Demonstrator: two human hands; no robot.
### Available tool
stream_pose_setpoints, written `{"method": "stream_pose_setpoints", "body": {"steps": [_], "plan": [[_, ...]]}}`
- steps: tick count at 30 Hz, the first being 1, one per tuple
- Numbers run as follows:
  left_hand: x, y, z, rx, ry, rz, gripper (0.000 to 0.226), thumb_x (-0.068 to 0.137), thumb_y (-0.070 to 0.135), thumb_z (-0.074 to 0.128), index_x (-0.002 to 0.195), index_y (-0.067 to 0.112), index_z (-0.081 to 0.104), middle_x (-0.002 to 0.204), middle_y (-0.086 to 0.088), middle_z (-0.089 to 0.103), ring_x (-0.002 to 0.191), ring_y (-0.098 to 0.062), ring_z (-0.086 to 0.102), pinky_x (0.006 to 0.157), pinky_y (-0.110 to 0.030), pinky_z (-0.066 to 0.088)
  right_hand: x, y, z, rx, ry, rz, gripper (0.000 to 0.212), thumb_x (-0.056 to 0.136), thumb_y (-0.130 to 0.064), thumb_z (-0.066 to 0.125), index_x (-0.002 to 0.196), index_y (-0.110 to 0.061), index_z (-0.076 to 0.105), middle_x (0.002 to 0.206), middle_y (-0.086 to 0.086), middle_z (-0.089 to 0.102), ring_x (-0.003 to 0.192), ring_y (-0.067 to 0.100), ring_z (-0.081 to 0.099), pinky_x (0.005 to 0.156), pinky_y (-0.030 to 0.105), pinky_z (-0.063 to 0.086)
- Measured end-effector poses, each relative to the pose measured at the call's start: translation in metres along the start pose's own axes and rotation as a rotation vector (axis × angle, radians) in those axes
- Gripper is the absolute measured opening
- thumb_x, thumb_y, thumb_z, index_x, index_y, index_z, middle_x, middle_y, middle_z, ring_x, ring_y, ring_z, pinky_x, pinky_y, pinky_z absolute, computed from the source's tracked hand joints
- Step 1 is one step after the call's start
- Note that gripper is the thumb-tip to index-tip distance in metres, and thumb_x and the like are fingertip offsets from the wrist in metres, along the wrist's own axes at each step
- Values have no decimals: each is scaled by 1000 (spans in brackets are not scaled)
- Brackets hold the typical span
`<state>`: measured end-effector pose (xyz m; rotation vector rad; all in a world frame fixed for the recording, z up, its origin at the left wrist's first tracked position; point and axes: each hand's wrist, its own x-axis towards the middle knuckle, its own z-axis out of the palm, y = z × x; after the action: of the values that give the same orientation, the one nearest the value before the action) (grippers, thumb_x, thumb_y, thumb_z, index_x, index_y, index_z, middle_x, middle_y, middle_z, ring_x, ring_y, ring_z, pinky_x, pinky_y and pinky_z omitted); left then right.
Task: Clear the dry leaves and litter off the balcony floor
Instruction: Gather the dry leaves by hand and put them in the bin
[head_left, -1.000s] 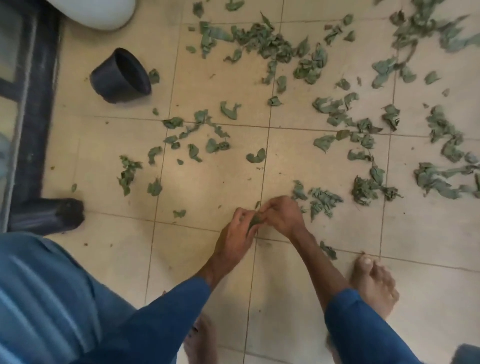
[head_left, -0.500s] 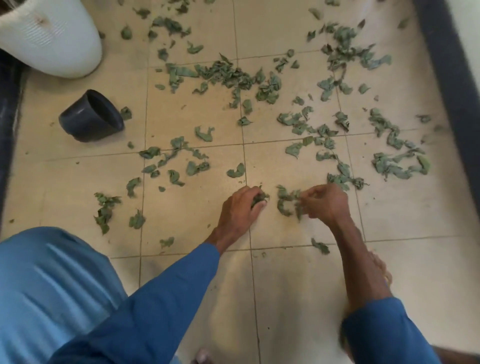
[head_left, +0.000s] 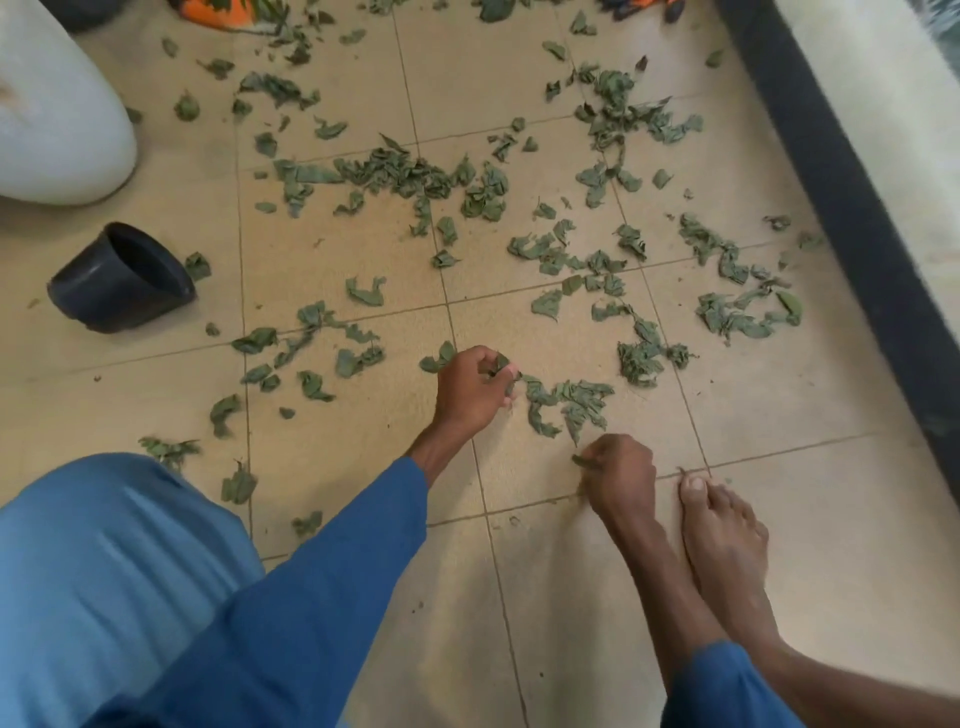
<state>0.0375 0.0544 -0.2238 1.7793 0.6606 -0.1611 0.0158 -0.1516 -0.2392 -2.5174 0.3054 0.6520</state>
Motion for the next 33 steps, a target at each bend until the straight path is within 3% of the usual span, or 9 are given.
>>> {"method": "stream_pose_setpoints", "body": {"steps": [3, 6, 10, 13, 19, 22, 25, 30, 33], "plan": [[-3, 5, -3, -104, -93, -116, 16, 97, 12, 71, 108, 0, 69, 95, -18, 77, 80, -25, 78, 72, -30, 64, 7, -15, -9, 173, 10, -43, 15, 85, 0, 74, 88, -15, 78, 85, 1, 75, 76, 13, 69, 77, 26, 57], [-7, 6, -9, -143, -148, -154, 17, 97, 9, 70, 111, 1, 71, 99, -18, 76, 83, -27, 78, 72, -29, 64, 25, -25, -24, 257, 82, -151, 13, 86, -5, 75, 92, -16, 77, 79, -8, 70, 73, 6, 66, 71, 21, 53], [-10, 7, -22, -141, -216, -169, 14, 100, 8, 65, 111, 5, 74, 105, -16, 76, 86, -25, 78, 72, -27, 63, 58, -25, -25, 84, 29, -263, 14, 85, -5, 78, 93, -17, 78, 91, -5, 70, 78, 5, 64, 76, 24, 53], [-12, 8, -30, -74, -253, -170, 15, 100, 9, 64, 111, 6, 74, 105, -18, 76, 86, -26, 78, 76, -31, 64, 72, -19, -19, -46, 51, -337, 17, 79, -7, 82, 92, -18, 76, 109, 2, 56, 89, 5, 48, 79, 25, 47], [-16, 23, -46, -66, -321, -214, 20, 104, 16, 60, 114, 4, 72, 107, -18, 75, 88, -25, 78, 79, -30, 63, 71, -34, -27, -76, -23, -381, 21, 84, 1, 75, 89, -19, 79, 93, -2, 74, 77, 11, 64, 70, 26, 51], [-20, 33, -53, -128, -314, -239, 22, 105, 20, 58, 113, 5, 72, 108, -18, 74, 87, -24, 77, 78, -29, 63, 71, -44, -35, 48, -13, -335, 21, 84, -3, 76, 86, -24, 72, 87, -3, 74, 73, 12, 69, 68, 33, 60], [-25, 37, -61, -189, -303, -235, 26, 105, 22, 58, 114, 2, 72, 108, -17, 74, 86, -23, 77, 80, -32, 63, 71, -55, -47, 237, -19, -235, 32, 75, -5, 87, 97, -19, 67, 80, 1, 73, 70, 17, 73, 63, 36, 61], [-32, 37, -59, -239, -247, -276, 22, 106, 14, 56, 112, -1, 71, 110, -19, 75, 78, -19, 72, 76, -31, 63, 59, -76, -67, 469, -95, -210, 24, 71, -3, 89, 91, -6, 76, 76, 7, 75, 59, 12, 70, 61, 29, 61], [-29, 44, -53, -344, -182, -369, 23, 107, 10, 49, 114, 0, 69, 113, -21, 73, 88, -25, 72, 79, -32, 63, 43, -97, -77, 646, -241, -199, 24, 69, -2, 90, 89, -6, 76, 78, 7, 74, 64, 14, 70, 61, 26, 57]]}}
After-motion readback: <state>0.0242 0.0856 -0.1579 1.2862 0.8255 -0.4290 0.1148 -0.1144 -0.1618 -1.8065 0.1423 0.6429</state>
